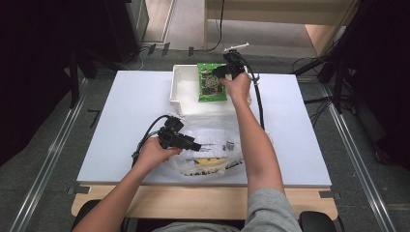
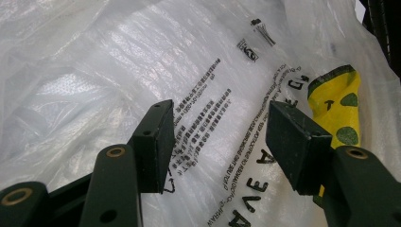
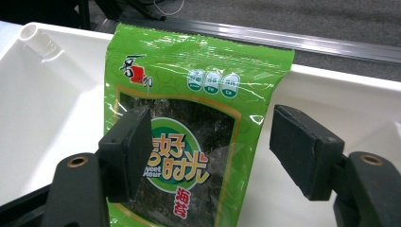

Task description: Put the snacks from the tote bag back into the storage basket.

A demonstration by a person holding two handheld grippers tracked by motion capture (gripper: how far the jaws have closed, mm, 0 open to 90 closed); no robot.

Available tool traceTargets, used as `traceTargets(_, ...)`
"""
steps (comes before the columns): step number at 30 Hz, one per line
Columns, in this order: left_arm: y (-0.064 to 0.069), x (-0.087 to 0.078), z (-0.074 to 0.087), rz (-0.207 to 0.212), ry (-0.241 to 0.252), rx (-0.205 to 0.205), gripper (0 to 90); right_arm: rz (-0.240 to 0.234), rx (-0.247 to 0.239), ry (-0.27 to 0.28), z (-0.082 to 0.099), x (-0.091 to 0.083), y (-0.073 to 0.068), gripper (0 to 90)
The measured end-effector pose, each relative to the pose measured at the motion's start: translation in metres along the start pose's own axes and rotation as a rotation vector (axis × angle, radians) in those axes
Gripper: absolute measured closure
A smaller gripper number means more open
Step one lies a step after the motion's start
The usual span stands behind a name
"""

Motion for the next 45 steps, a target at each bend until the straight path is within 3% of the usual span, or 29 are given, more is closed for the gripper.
traceTargets(16,-0.002,-0.002,0.0,-0.008,0.003,-0.007,43.5,-0.047,-0.057,0.014,0.005,-0.016,-0.02,36.7)
traceTargets(19,-0.002,-0.001,0.0,-0.013,0.003,-0.007,43.2,-0.083,-0.065,-0.002,0.015,-0.019,-0.024,40.0)
traceTargets(31,-0.002,-0.001,0.0,-0.022,0.001,-0.006,43.0,-0.122,-0.118,-0.015,0.041,-0.033,-0.03,42.1)
traceTargets(45,-0.002,-0.003,-0.001,-0.016,0.019,-0.004,39.6,-0.178,-0.169,0.011,0.073,-0.057,-0.044,41.5)
Point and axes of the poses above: each handheld gripper's, and its own axes: x roughly forward along the jaws, z roughly out of its underside, y roughly to its right, the point moved 4 cm from there along x, roughly forward along the jaws, and after that the axes turned 7 degrees about -y, right-handed, at the moved point
